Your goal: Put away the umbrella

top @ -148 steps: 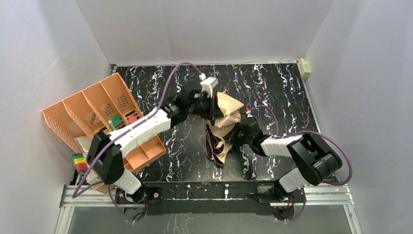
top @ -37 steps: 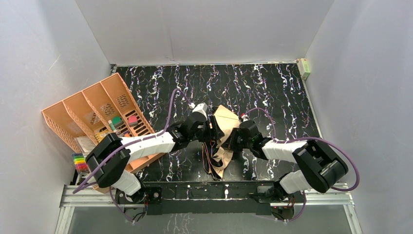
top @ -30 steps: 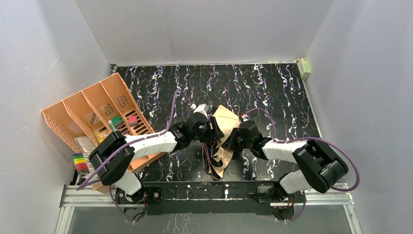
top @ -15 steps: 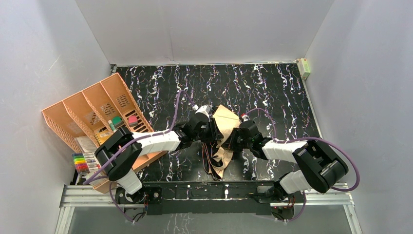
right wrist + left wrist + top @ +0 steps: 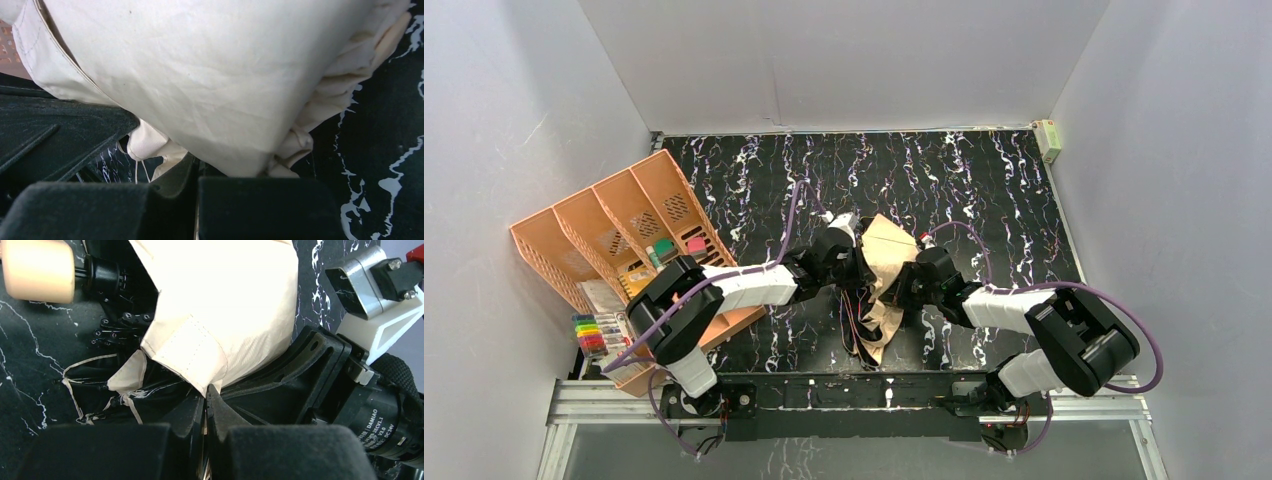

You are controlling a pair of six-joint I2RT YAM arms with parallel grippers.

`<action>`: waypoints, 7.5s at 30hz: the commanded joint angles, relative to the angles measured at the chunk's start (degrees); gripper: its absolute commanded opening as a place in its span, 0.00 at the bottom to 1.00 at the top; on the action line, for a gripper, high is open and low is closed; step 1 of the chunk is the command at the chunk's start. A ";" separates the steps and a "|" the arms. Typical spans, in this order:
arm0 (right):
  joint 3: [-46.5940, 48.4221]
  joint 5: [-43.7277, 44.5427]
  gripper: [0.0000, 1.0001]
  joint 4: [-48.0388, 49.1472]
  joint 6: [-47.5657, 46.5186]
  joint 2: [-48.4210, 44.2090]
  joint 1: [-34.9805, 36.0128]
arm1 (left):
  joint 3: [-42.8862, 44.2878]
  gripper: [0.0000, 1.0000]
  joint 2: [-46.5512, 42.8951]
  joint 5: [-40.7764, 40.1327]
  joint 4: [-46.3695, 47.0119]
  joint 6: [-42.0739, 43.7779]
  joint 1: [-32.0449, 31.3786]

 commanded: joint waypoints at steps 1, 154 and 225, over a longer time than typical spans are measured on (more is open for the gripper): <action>-1.90 3.81 0.06 -4.49 -0.92 -0.14 -0.08 | 1.93 0.00 -0.70 2.32 2.82 4.47 0.52; -1.15 5.75 0.03 -11.46 0.57 2.61 -0.08 | -2.77 0.00 -7.75 27.83 1.89 19.79 2.68; -1.09 3.97 0.06 -8.99 -0.65 -6.43 -2.67 | -8.41 0.64 -13.65 5.94 2.68 0.96 0.62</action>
